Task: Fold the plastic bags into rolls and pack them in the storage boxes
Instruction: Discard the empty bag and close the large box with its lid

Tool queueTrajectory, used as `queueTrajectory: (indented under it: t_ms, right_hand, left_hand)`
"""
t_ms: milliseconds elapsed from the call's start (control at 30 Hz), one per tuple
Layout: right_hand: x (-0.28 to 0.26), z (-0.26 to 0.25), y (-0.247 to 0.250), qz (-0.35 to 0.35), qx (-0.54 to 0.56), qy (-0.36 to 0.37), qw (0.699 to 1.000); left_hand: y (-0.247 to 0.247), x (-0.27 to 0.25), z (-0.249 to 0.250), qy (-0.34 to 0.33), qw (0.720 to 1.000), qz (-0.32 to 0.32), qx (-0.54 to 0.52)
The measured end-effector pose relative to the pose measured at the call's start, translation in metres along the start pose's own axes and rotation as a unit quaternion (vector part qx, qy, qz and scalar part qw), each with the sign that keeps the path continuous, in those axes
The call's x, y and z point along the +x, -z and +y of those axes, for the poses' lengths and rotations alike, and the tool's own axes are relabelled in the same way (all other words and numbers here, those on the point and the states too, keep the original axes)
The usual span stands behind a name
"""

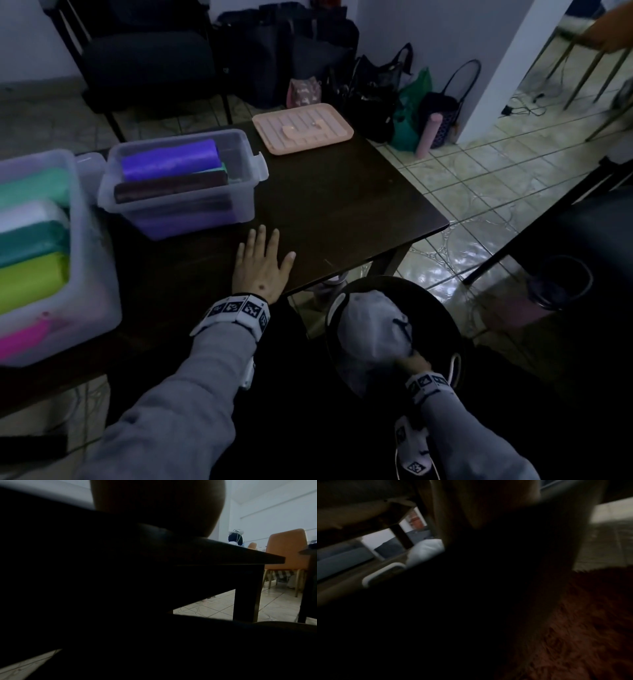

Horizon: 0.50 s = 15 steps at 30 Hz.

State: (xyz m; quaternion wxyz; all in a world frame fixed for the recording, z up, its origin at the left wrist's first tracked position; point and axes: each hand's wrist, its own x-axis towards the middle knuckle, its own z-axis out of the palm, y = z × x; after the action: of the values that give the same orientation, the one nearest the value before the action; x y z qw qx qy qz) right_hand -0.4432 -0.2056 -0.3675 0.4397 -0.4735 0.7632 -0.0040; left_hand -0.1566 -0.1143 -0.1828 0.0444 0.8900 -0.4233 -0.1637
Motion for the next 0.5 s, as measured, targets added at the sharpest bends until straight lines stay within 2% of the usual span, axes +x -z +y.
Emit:
queueTrajectory:
  t_ms: [100, 200, 300, 367, 433, 500]
  right_hand:
    - [-0.008, -0.011, -0.006, 0.043, 0.013, -0.037, 0.998]
    - [-0.018, -0.024, -0.006, 0.123, 0.066, -0.057, 0.988]
    - [-0.041, -0.050, 0.004, 0.197, 0.089, 0.032, 0.976]
    - [-0.064, -0.075, 0.018, 0.278, 0.145, 0.088, 0.946]
    - [-0.091, -0.103, 0.031, 0.292, 0.187, 0.172, 0.922]
    - [-0.124, -0.133, 0.041, 0.296, 0.228, 0.302, 0.877]
  left_hand:
    - [-0.002, 0.000, -0.001, -0.002, 1.000, 0.008, 0.008]
    - [-0.003, 0.000, -0.001, -0.005, 1.000, 0.004, 0.007]
    - [-0.001, 0.000, 0.000, -0.006, 1.000, -0.008, 0.006]
    - [0.005, 0.000, 0.000, -0.008, 1.000, -0.028, -0.008]
    - [0.017, 0.001, -0.002, -0.015, 0.997, -0.067, -0.036]
    - [0.036, -0.001, -0.005, -0.015, 0.990, -0.105, -0.093]
